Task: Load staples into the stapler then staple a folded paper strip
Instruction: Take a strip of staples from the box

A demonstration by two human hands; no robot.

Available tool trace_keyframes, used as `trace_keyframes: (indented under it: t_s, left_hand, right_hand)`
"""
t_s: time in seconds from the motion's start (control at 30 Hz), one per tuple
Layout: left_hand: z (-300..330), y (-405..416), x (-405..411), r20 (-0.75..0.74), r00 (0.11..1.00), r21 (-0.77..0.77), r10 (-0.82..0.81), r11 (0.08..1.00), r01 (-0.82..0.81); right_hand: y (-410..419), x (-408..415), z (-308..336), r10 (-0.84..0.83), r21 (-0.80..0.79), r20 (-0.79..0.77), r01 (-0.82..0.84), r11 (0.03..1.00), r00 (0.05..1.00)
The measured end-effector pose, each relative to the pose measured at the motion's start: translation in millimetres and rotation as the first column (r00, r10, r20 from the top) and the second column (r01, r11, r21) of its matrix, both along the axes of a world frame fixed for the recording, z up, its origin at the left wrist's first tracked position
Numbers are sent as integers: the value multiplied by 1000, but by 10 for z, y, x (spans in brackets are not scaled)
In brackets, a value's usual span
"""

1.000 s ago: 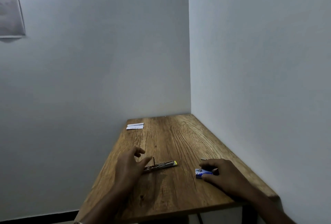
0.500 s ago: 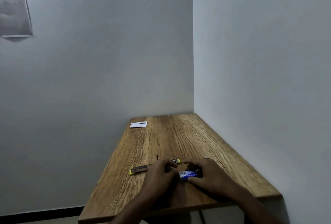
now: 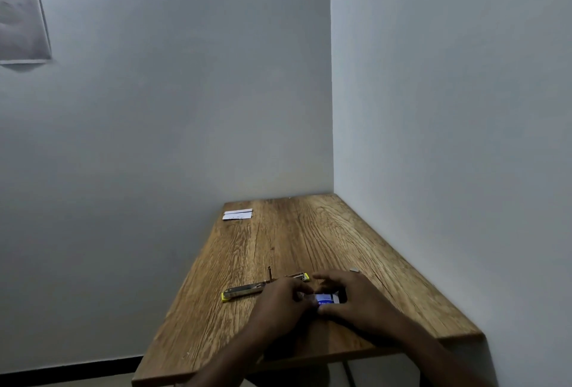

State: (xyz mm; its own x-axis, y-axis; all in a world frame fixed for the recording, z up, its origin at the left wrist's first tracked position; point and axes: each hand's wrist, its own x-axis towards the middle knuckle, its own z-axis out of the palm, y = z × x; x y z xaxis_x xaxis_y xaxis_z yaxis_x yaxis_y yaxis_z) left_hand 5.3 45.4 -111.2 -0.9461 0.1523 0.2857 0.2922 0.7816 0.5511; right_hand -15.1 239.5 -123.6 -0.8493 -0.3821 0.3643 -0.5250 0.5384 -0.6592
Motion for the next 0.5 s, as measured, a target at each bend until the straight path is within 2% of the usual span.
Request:
trace_keyframes:
  t_s: [0.23, 0.5]
  left_hand:
    - [-47, -105, 8, -17, 999, -43, -48, 998, 47]
    - [-82, -109, 29, -49, 997, -29, -54, 998, 53]
  right_hand:
    - [215, 11, 15, -88, 49, -6, 88, 995, 996]
    - [401, 58, 95, -93, 89, 45, 88, 992, 995]
